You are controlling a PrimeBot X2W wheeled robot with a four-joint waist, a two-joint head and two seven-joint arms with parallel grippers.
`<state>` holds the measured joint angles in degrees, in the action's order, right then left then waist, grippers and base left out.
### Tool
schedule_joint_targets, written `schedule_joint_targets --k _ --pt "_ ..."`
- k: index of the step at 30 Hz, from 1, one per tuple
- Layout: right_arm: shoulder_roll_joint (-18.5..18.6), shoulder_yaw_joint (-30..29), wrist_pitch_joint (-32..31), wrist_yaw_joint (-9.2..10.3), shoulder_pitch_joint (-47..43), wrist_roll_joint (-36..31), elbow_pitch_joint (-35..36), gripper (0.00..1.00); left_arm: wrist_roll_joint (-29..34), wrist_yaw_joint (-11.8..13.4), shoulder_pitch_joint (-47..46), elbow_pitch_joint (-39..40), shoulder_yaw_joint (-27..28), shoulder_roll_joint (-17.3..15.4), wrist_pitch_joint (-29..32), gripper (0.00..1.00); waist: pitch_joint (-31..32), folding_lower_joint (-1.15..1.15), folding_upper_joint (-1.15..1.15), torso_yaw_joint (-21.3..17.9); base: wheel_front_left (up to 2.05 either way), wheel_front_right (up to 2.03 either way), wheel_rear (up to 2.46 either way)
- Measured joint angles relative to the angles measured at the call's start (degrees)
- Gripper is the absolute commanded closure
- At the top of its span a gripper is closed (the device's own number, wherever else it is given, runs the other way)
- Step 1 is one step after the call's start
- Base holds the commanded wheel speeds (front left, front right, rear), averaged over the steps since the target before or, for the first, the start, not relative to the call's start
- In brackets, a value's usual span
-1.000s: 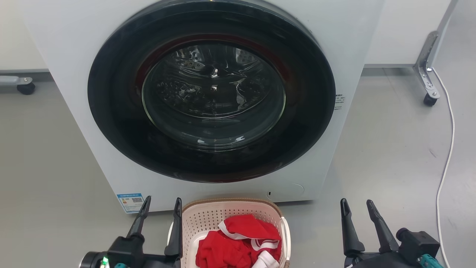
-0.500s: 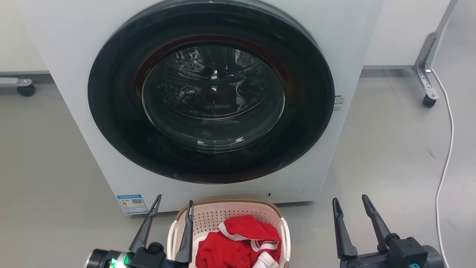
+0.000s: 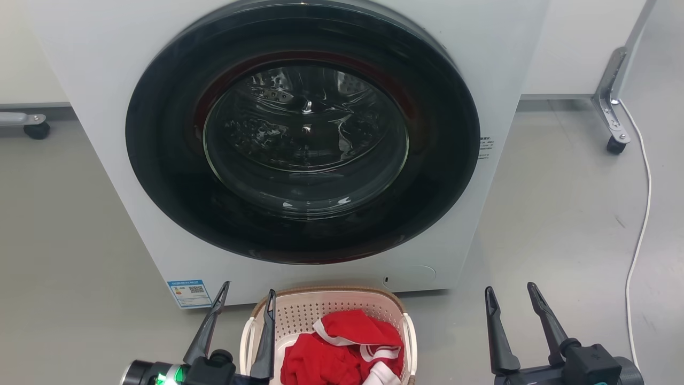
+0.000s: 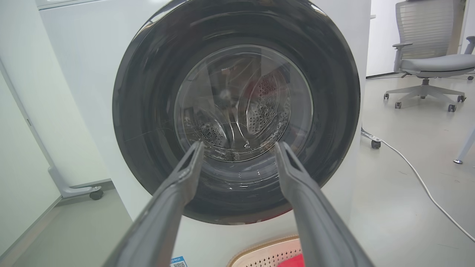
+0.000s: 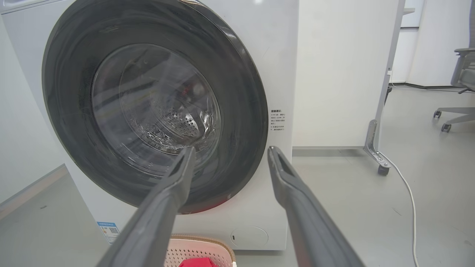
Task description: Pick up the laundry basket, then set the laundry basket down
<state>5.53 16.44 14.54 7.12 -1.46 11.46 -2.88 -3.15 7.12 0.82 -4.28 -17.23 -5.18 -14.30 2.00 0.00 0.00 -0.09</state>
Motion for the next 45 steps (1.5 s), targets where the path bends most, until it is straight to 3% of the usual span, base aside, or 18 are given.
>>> schedule_joint_targets --k 24,31,45 --pt "-0.07 -0.56 0.0 -0.11 -0.55 0.0 0.94 0.0 -0.3 0.0 0.71 1.02 0.7 0.0 0.0 0.0 -2.04 0.0 0.0 0.01 0.0 0.0 0.0" --pt "-0.04 -1.79 0.0 -0.75 3.52 0.11 0.85 0.0 -0.96 -0.57 -2.36 0.47 1.96 -0.08 0.0 0.0 -5.89 0.0 0.0 -0.12 0.0 0.0 0.0" --pt "0.14 -3.03 -0.03 -2.36 15.83 0.73 -8.01 0.0 -3.68 -2.15 -14.36 -8.21 3.55 0.31 1.63 0.0 -16.85 0.01 0.01 -0.16 0.0 0.0 0.0"
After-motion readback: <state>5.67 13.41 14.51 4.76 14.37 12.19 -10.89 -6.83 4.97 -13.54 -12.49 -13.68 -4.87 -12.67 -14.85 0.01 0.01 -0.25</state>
